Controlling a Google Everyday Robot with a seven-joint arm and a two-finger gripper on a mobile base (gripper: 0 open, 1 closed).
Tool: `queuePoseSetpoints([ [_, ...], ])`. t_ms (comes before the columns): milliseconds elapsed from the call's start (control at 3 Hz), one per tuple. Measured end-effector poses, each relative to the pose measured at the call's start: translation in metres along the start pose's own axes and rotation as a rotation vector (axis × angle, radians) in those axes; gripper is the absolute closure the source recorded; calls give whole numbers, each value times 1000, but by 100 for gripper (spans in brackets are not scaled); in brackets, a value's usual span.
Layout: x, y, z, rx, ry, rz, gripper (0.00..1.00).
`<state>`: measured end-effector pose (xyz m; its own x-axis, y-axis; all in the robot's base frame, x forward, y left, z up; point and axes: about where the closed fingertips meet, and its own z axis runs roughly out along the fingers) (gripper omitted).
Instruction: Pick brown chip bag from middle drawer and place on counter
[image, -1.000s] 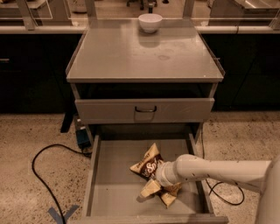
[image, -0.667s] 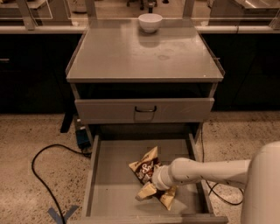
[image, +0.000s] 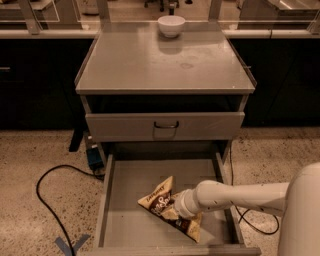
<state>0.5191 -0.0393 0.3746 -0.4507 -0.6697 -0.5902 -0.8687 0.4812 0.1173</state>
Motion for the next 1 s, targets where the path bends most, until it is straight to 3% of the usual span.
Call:
queuePoseSetpoints([
  [333, -29, 2, -34, -4, -43, -4, 89],
  [667, -83, 6, -100, -12, -124, -24, 100],
  [1000, -140, 12, -169, -18, -202, -62, 100],
])
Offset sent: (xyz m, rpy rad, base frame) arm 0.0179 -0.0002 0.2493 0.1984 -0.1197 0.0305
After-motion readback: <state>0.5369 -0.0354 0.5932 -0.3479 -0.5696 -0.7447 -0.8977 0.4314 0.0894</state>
